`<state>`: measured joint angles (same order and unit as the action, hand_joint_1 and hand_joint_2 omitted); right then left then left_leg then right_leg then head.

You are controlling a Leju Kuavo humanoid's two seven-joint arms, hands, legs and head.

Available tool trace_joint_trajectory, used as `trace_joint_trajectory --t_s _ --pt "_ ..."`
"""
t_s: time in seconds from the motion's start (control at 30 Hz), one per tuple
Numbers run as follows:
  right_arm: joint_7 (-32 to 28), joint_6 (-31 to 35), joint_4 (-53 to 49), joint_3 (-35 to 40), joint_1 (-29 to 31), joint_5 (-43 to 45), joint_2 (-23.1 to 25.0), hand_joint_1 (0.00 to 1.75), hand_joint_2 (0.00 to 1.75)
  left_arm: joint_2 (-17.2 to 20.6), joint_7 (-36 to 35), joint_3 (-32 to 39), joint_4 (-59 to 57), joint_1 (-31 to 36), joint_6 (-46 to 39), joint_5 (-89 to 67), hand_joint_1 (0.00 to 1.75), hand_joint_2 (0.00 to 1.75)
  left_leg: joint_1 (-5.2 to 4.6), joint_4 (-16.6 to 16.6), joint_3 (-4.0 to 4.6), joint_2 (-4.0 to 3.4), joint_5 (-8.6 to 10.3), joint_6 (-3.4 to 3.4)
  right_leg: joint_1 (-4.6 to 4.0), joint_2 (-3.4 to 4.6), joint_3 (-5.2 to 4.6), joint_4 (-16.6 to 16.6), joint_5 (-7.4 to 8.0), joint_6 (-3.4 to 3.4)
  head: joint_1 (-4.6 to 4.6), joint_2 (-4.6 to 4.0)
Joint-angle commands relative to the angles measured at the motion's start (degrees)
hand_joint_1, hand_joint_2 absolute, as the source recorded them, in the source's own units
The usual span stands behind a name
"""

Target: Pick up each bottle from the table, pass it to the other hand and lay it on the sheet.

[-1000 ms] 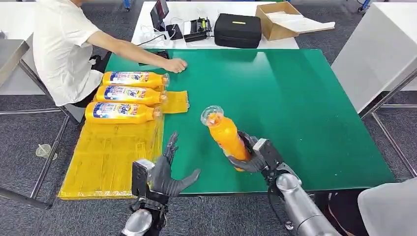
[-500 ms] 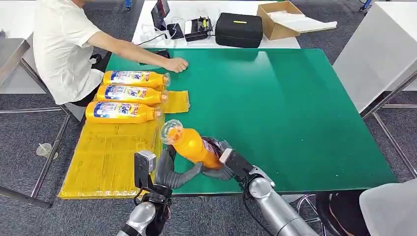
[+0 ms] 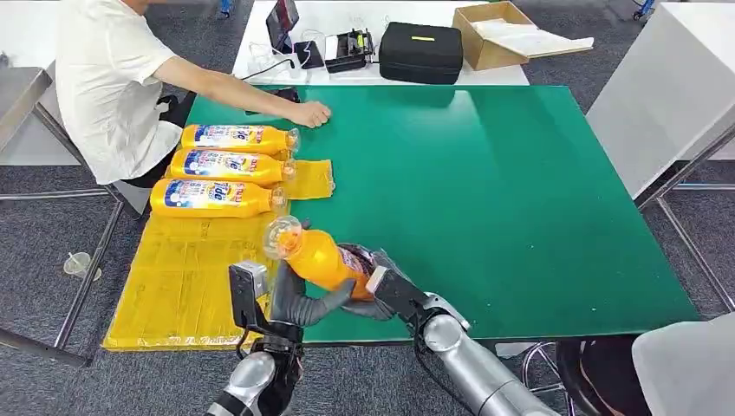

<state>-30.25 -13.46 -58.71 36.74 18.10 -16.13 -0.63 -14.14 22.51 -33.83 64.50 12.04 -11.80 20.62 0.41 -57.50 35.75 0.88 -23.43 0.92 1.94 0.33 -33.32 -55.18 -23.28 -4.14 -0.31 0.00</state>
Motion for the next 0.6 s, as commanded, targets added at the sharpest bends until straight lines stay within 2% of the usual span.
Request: trace_joint_trajectory --t_s 0.03,0.07,0.1,0.13,0.27,0.3,0.33,0.37,0.4,0.6 --pt "0.65 0.92 4.25 5.69 3.98 -0.85 0.83 1.75 1.75 -0.10 -1.44 0.86 -0.86 2.33 0.74 2.39 0.00 1.75 0.04 -0.03 -0.09 -0.13 -0.06 -0.03 -0.07 0.06 0.07 -0.01 -0.03 0.17 0.00 0.00" --pt "0.65 0.95 4.42 5.76 4.11 -0.81 0.70 1.75 1.75 -0.05 -1.52 0.92 -0.92 2.31 0.73 2.63 0.02 1.75 0.07 -0.07 -0.18 -0.16 -0.12 -0.04 -0.11 0.05 0.17 -0.03 -0.07 0.27 0.00 0.00" --pt "0.73 1.19 4.69 6.01 4.29 -0.76 0.82 1.75 1.75 -0.29 -1.58 1.44 -0.86 2.24 0.64 3.68 1.62 1.75 0.06 -0.05 -0.11 -0.12 -0.08 -0.03 -0.09 0.04 0.11 -0.01 -0.04 0.20 0.00 0.00" --pt "0.78 1.43 4.84 6.25 4.43 -0.69 0.90 1.75 1.75 -0.35 -2.07 1.57 -0.92 2.29 0.93 4.59 1.75 1.75 0.03 -0.02 -0.08 -0.12 -0.05 -0.02 -0.05 0.06 0.06 0.00 -0.02 0.15 0.00 0.00" --pt "0.94 2.22 4.95 7.66 5.29 0.28 1.54 1.75 1.75 0.11 -3.31 1.23 -0.59 1.97 4.22 9.29 1.75 1.75 0.06 -0.04 -0.11 -0.17 -0.08 -0.03 -0.09 0.09 0.09 -0.01 -0.03 0.20 0.00 0.00" --pt "0.88 2.26 4.73 7.47 5.08 0.85 1.54 1.66 1.75 0.33 -3.27 1.25 -0.02 1.56 4.90 10.19 1.75 1.75 0.03 -0.02 -0.08 -0.15 -0.06 -0.03 -0.05 0.09 0.06 0.00 -0.01 0.16 0.00 0.00" --pt "0.89 2.48 4.50 7.42 4.83 1.02 1.44 1.03 1.75 0.43 -3.57 1.52 0.72 1.10 5.74 11.41 1.75 1.75 0.07 -0.05 -0.15 -0.22 -0.11 -0.05 -0.10 0.13 0.12 -0.02 -0.05 0.24 0.00 0.00" --pt "0.82 2.64 4.33 7.26 4.53 1.24 1.35 0.31 1.75 0.78 -3.60 1.54 1.47 0.69 6.44 12.10 1.75 1.75 0.04 -0.03 -0.10 -0.19 -0.08 -0.04 -0.08 0.11 0.07 -0.02 -0.03 0.20 0.00 0.00" --pt "0.87 3.74 3.99 6.98 3.94 1.06 1.18 0.00 1.75 1.18 -3.70 1.64 2.51 0.18 6.81 12.74 1.75 1.75 0.08 -0.08 -0.20 -0.20 -0.15 -0.06 -0.12 0.09 0.18 -0.04 -0.10 0.30 0.00 0.00" --pt "-0.22 8.34 2.19 4.62 -0.22 0.94 0.34 0.00 1.75 2.21 -2.12 1.44 4.42 -0.59 4.46 10.29 1.75 1.75 0.05 0.03 -0.17 -0.06 -0.08 -0.03 -0.09 -0.02 0.19 0.05 -0.07 0.20 0.00 0.00"
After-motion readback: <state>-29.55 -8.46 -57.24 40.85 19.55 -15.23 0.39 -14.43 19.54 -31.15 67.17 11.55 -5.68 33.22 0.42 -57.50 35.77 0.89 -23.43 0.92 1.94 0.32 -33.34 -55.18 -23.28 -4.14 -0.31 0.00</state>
